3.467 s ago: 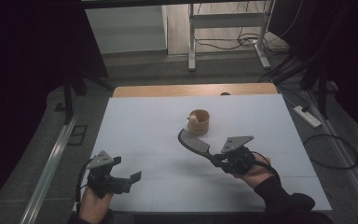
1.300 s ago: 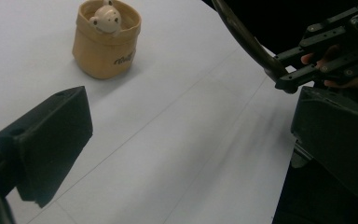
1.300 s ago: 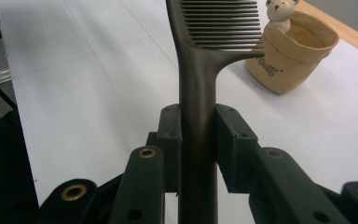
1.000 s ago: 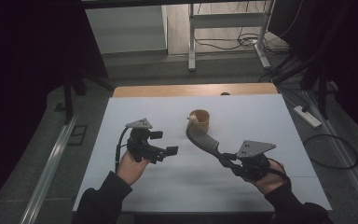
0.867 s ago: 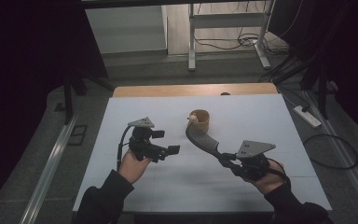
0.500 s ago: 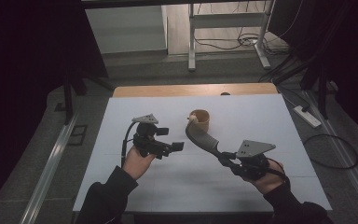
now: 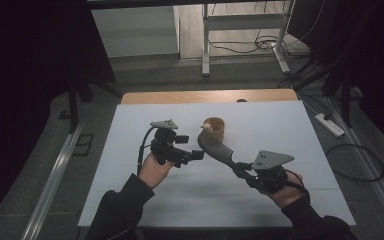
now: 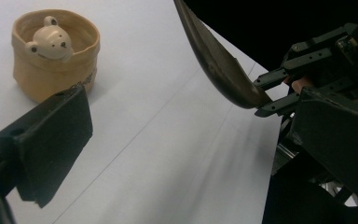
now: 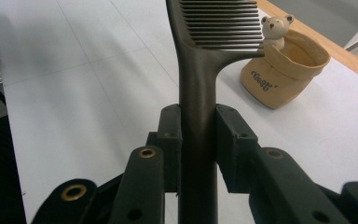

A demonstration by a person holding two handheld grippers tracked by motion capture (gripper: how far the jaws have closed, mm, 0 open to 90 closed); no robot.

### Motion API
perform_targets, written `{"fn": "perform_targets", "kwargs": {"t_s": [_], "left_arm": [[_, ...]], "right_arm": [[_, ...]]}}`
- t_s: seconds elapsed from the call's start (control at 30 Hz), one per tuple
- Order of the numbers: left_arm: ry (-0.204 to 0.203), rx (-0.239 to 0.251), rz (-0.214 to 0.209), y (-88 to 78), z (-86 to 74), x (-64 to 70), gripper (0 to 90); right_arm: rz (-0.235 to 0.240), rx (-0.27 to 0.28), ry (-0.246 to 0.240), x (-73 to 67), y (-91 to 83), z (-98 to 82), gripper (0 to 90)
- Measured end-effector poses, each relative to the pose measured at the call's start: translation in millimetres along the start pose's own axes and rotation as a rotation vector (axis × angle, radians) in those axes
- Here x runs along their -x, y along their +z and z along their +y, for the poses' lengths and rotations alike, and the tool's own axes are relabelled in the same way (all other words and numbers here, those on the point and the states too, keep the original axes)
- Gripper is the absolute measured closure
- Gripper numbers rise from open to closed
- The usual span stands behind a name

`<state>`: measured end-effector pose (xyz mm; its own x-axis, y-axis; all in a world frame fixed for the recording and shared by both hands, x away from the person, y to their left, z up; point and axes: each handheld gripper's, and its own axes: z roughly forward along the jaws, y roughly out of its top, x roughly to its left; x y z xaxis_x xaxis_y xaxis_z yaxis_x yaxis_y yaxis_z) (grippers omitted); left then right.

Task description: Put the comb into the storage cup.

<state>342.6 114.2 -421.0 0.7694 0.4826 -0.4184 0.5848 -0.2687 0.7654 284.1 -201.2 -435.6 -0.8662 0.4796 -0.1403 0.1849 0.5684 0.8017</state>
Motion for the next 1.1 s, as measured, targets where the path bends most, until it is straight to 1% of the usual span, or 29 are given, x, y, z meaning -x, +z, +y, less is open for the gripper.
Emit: {"fn": "perform_targets", "kwargs": {"t_s": [0.2,0.7,0.9,1.0,1.07,1.1], "left_arm": [[-0.008,-0.013,-0.022,6.5,2.6,1.4,0.0],[-0.032,-0.021,-0.078,18.9,1.0,4.6,0.0],[-0.047,-0.044,-0.101,22.0,1.2,6.1,0.0],[-0.06,-0.051,-0.125,21.9,1.6,6.2,0.0],[-0.051,-0.074,-0.123,22.5,2.7,7.7,0.3],[-0.046,-0.078,-0.124,22.6,2.9,8.7,1.9]], "right_arm": [[-0.004,0.001,-0.006,-1.1,1.4,0.6,72.6],[-0.005,0.015,-0.03,-6.2,4.5,2.1,72.6],[-0.004,0.011,-0.04,-7.8,5.9,2.2,72.6],[-0.007,0.011,-0.044,-8.2,6.1,2.1,72.6],[-0.008,0.013,-0.045,-8.4,6.0,2.0,72.6],[-0.01,0.015,-0.046,-8.5,5.9,1.9,72.5]]}}
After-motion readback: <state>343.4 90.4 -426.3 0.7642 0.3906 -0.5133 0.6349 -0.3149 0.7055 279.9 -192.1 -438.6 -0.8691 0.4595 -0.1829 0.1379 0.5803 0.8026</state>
